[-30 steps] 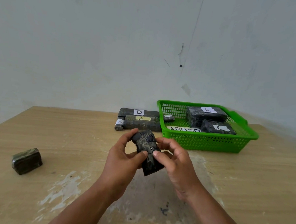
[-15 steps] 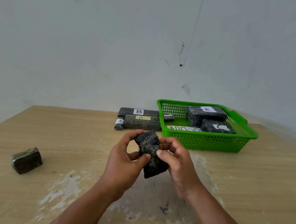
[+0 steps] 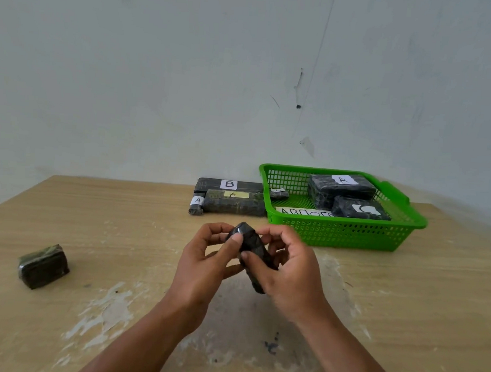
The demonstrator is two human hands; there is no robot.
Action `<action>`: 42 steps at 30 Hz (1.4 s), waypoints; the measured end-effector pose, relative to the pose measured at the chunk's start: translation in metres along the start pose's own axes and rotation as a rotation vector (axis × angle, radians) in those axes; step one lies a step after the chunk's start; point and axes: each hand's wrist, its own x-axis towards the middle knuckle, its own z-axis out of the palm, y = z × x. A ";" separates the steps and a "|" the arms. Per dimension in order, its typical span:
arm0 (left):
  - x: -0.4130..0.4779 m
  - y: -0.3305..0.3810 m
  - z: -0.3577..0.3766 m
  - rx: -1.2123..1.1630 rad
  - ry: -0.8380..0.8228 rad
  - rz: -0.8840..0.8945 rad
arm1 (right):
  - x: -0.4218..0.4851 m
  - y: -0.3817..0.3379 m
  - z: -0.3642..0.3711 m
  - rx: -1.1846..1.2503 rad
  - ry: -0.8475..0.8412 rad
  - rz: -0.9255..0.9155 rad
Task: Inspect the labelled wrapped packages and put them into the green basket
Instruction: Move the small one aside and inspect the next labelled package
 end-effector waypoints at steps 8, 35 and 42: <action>-0.002 0.003 0.001 0.046 0.066 -0.005 | -0.001 -0.006 0.000 0.306 -0.129 0.225; 0.009 0.000 -0.009 0.010 0.079 0.006 | 0.000 -0.007 -0.008 0.430 -0.342 0.281; 0.009 -0.002 -0.009 -0.048 0.046 0.004 | 0.000 -0.004 -0.010 0.472 -0.344 0.277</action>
